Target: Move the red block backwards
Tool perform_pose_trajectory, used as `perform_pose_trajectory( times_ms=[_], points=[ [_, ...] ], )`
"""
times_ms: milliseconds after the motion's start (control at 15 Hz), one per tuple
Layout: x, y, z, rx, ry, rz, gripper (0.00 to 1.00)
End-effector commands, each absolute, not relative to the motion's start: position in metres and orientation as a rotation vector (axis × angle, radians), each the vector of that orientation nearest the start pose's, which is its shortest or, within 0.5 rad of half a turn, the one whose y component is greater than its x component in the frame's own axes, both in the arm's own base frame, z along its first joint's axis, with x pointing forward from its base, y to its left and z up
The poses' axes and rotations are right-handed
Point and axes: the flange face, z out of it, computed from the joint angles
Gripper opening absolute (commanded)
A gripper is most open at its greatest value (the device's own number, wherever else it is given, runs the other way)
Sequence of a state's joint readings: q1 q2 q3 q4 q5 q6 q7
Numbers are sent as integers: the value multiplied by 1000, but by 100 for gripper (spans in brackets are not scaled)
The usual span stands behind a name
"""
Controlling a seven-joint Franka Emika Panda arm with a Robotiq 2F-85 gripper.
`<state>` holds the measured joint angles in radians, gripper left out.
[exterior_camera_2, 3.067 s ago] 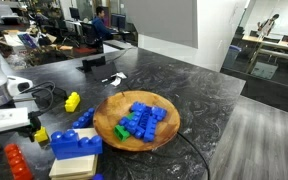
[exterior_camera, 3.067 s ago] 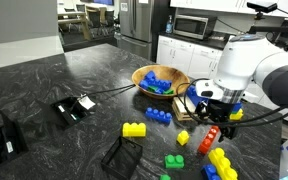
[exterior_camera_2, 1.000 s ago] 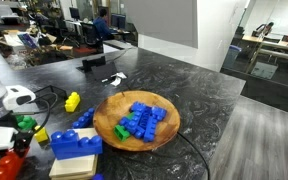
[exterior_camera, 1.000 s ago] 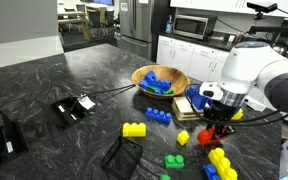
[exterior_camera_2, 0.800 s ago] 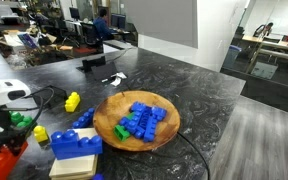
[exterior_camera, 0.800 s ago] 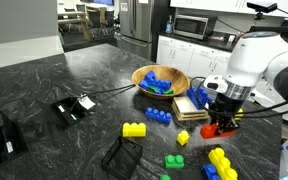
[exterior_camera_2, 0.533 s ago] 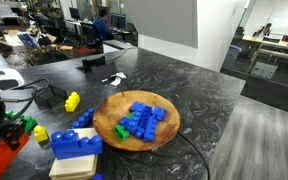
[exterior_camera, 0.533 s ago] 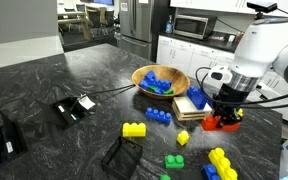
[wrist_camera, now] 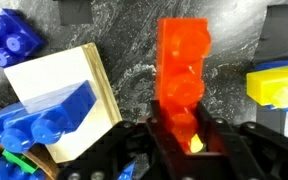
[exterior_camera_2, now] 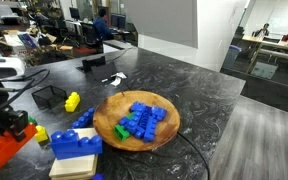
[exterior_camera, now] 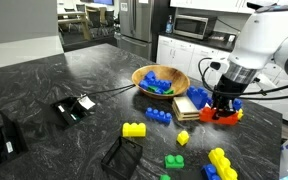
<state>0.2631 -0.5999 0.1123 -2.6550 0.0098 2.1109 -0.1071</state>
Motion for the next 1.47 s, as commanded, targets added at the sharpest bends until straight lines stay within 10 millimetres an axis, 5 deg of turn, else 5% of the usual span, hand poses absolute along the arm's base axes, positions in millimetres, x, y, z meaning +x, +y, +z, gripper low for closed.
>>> perform_pose_trajectory(
  times_ms=[0,267,667,1000,1400],
  points=[
    [357,139,440,-3104,-662,-77,10],
    [392,147,451,-3104,-687,-55,10],
    [471,181,459,-3058,-840,-48,10],
    [513,207,425,-3047,-802,-80,10],
    [523,218,384,-3130,-684,-144,10]
  ],
)
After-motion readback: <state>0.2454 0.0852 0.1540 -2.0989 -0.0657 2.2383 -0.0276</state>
